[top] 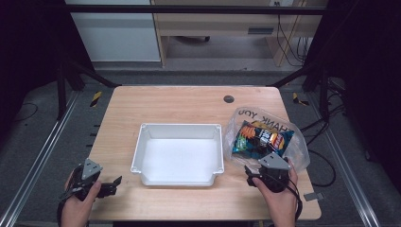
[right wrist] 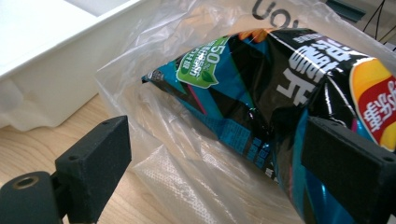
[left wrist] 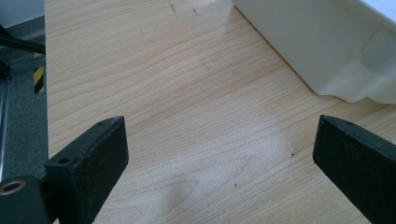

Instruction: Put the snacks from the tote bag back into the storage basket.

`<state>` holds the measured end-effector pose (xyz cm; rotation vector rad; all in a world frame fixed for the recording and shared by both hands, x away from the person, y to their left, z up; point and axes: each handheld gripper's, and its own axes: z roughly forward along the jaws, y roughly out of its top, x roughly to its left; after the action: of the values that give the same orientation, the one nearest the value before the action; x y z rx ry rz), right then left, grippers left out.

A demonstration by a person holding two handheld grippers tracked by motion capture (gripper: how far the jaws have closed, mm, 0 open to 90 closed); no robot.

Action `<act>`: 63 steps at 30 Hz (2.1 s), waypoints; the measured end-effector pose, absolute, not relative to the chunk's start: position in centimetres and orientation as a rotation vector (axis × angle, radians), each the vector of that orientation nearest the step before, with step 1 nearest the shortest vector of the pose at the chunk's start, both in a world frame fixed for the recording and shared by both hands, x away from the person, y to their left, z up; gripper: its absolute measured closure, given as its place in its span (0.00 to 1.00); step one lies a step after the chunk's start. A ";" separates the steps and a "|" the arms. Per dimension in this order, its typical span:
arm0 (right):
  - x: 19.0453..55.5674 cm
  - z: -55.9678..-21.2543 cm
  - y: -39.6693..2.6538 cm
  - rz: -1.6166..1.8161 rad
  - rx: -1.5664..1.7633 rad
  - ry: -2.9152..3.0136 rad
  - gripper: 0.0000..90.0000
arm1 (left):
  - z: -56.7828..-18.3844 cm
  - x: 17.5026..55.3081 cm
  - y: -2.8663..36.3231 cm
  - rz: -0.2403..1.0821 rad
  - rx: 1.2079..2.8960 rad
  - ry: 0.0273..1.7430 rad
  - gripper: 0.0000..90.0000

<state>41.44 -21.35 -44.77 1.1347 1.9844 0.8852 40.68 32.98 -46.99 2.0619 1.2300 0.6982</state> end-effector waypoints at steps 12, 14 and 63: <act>41.2 -44.5 -21.5 0.886 1.132 1.954 0.11 | -46.8 40.4 33.1 0.668 2.052 1.208 0.03; 41.3 -44.6 -21.1 0.913 1.142 1.975 0.14 | -46.8 40.4 33.1 0.669 2.049 1.206 0.03; 52.6 -35.5 -25.9 0.744 0.948 2.325 0.18 | -47.1 40.0 33.5 0.673 2.006 1.258 0.04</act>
<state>52.59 -25.95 -35.48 0.9481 2.3252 0.7439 39.97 33.46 -47.07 2.0061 1.2578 0.6735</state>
